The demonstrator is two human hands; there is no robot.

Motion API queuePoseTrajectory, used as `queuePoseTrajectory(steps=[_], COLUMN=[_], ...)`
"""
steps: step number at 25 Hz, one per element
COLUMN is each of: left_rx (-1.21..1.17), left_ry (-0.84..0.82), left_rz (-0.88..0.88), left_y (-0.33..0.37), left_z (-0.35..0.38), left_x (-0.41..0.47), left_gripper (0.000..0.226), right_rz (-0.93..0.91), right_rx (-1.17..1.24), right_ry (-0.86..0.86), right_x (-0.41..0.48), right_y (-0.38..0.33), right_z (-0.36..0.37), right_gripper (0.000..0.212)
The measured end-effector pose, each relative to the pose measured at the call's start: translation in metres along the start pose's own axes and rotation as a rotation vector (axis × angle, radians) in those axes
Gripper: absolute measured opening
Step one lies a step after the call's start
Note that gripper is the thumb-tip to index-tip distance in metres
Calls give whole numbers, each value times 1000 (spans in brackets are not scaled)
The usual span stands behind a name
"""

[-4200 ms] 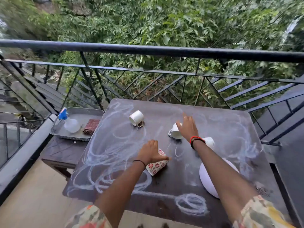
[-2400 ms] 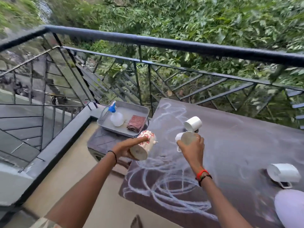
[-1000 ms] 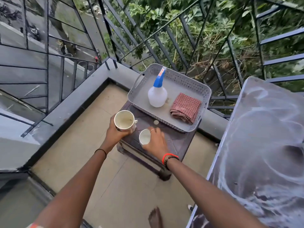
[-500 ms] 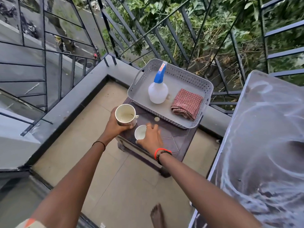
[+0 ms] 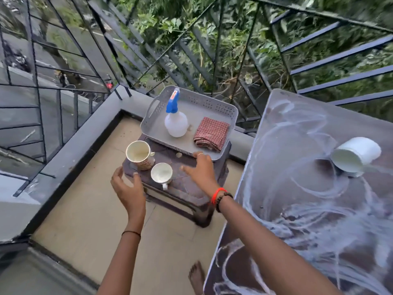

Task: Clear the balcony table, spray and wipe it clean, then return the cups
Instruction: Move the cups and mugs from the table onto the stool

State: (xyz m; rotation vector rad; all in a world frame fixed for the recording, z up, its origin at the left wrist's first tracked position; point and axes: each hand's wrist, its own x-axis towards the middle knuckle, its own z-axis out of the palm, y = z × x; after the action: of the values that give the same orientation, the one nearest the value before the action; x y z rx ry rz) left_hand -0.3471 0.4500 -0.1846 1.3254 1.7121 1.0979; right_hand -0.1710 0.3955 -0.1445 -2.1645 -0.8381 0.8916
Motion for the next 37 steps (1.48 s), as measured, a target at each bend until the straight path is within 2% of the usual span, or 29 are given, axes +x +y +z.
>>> queuePoseTrajectory(steps=[3, 5, 8, 10, 13, 16, 19, 21, 25, 28, 31, 33, 35, 37], left_rx=[-110, -113, -96, -48, 41, 186, 356, 453, 504, 605, 782, 868, 904, 900], left_ry=[-21, -111, -413, -621, -896, -1031, -1063, -1062, -1066, -1062, -1004, -1015, -1046, -1065], left_rz=[128, 266, 489, 578, 608, 612, 670, 696, 623, 595, 663, 687, 696, 685], left_y=[52, 85, 128, 149, 176, 197, 213, 219, 220, 226, 237, 249, 255, 259], left_z=[31, 60, 105, 136, 180, 218, 254, 273, 292, 298, 311, 313, 315, 313], left_x=[-41, -72, -129, -166, -219, -259, -289, -301, -307, -303, -298, -301, -304, -306], left_gripper=[37, 33, 33, 34, 32, 43, 70, 77, 84, 95, 113, 103, 88, 92], right_rz=[-11, -2, 48, 99, 196, 280, 381, 437, 541, 624, 721, 762, 798, 809], right_rx=[109, 175, 212, 210, 204, 238, 250, 240, 89, 146, 268, 406, 575, 646], right_ry=[126, 223, 369, 465, 595, 695, 812, 902, 1013, 981, 927, 863, 817, 776], right_x=[-19, -37, -70, -94, -136, -173, -208, -234, -275, -277, -266, -255, -247, -241], right_y=[11, 28, 67, 99, 151, 197, 242, 268, 314, 354, 381, 386, 390, 393], right_z=[-59, -107, -182, -228, -290, -332, -374, -403, -462, -494, -510, -515, -518, -520], right_gripper=[40, 30, 23, 21, 19, 17, 17, 18, 22, 38, 58, 76, 84, 85])
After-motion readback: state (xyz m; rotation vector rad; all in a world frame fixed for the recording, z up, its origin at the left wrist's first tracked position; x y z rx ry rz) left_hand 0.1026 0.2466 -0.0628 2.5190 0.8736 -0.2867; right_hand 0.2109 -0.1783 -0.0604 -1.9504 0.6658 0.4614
